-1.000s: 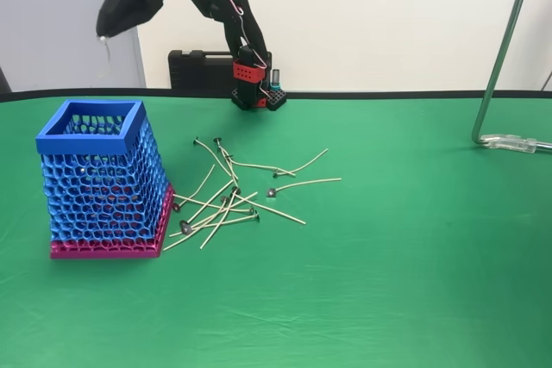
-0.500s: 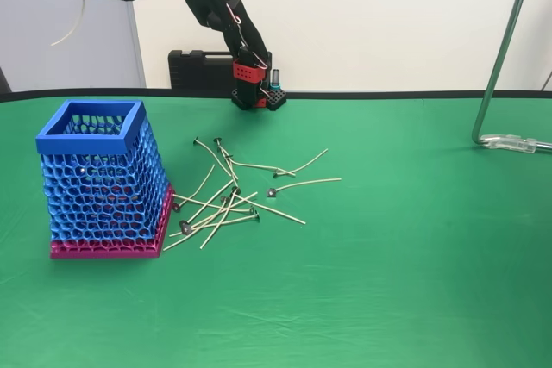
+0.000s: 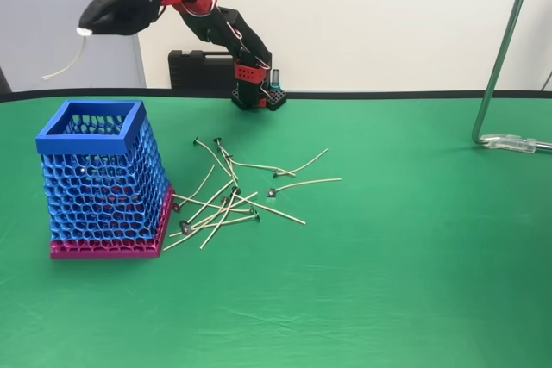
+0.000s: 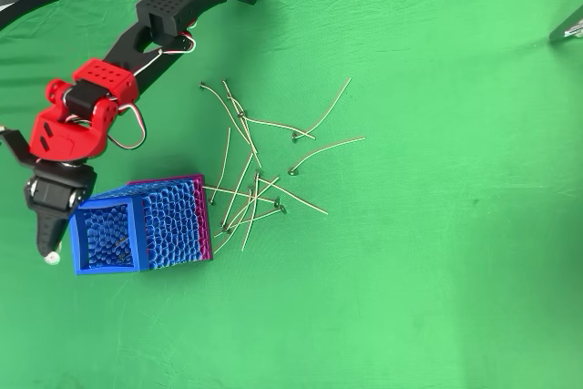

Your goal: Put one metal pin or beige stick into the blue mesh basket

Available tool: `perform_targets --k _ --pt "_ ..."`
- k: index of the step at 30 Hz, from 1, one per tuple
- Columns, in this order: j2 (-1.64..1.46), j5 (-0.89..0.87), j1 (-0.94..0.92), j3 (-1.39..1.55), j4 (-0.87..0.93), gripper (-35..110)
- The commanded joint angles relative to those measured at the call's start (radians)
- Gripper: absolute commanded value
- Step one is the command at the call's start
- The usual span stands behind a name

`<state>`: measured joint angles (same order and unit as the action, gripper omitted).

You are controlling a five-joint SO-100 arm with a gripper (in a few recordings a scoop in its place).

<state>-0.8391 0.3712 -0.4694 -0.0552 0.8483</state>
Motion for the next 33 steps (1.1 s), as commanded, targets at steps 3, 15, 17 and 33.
perform_targets --k 3,15,17,33 --pt "0.008 0.02 -0.005 0.003 -0.049 1" --pt "0.025 0.014 -0.028 -0.037 -0.135 20" --pt "0.025 0.012 -0.029 -0.043 -0.149 21" --pt "0.018 -0.005 -0.049 -0.034 -0.189 18"
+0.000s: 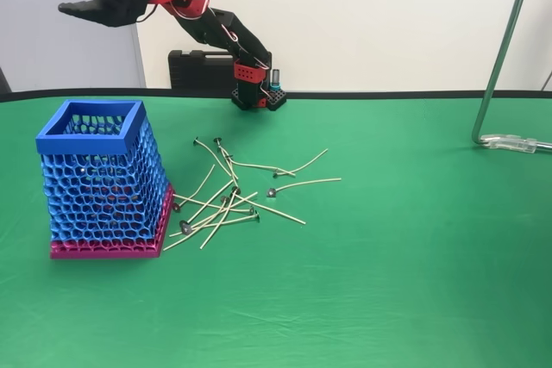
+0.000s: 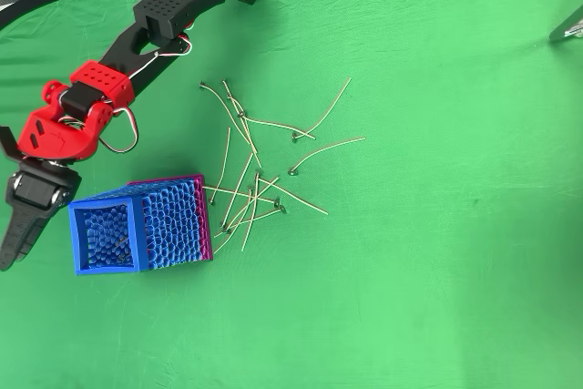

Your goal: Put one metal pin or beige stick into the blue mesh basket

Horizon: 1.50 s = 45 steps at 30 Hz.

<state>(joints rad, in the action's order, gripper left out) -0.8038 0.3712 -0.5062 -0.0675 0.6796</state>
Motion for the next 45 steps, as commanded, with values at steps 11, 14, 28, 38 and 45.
perform_targets --k 11,14,28,38,45 --pt "-0.394 -0.143 -0.014 0.541 -0.041 1" --pt "-0.561 -0.153 0.014 0.787 -0.061 1" --pt "-1.272 -0.178 0.281 1.859 -0.121 1" --pt "-1.681 -0.236 0.439 2.398 -0.173 1" --pt "-1.871 -0.249 0.433 2.609 -0.167 1"
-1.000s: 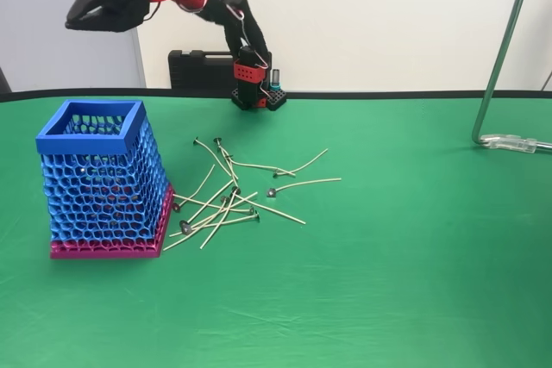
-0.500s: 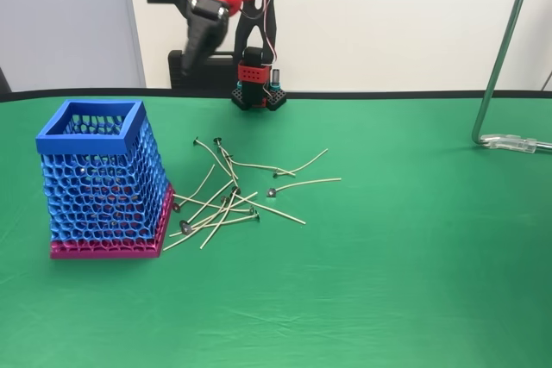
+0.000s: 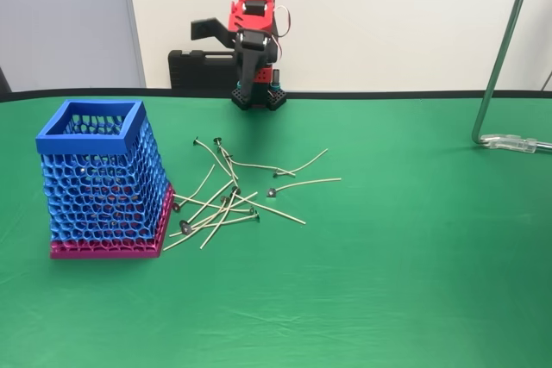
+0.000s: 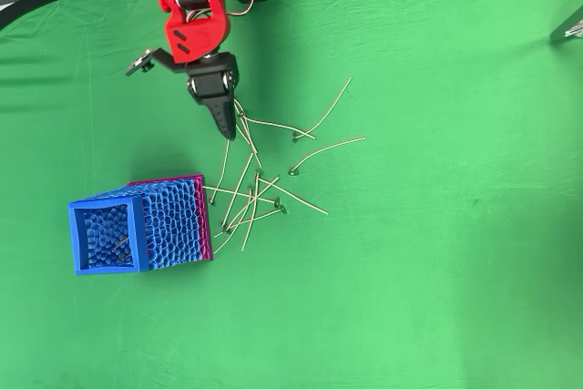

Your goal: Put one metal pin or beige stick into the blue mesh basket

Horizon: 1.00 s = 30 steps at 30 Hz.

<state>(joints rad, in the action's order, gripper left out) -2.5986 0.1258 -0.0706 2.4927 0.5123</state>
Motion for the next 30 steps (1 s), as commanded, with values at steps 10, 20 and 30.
perform_targets --k 10,20,30 --pt "-0.284 0.009 0.031 0.253 0.014 1" --pt "-0.472 0.002 0.071 0.456 -0.015 1" --pt "-0.597 -0.012 0.054 0.591 -0.011 1"
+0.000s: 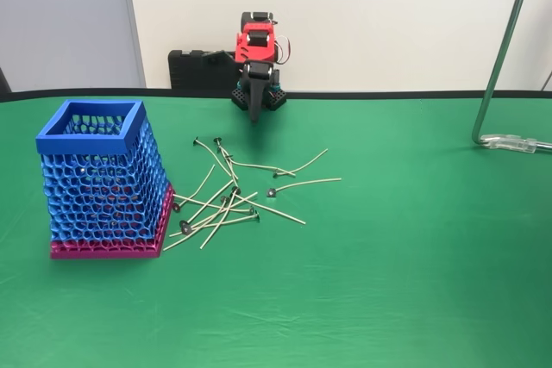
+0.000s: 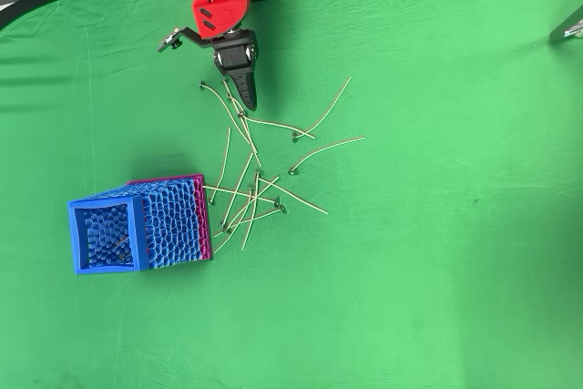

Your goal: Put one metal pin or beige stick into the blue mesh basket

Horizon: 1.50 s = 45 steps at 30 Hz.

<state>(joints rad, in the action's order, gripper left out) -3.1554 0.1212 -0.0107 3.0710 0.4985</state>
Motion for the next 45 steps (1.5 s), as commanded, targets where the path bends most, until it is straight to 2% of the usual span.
perform_targets --k 1,10,24,45 --pt "-0.049 -0.011 -0.005 0.012 0.015 1" --pt "-0.167 -0.012 -0.003 0.012 0.173 1" --pt "-0.167 -0.038 0.023 0.012 0.344 1" --pt "-0.169 -0.026 0.026 0.012 0.365 1"
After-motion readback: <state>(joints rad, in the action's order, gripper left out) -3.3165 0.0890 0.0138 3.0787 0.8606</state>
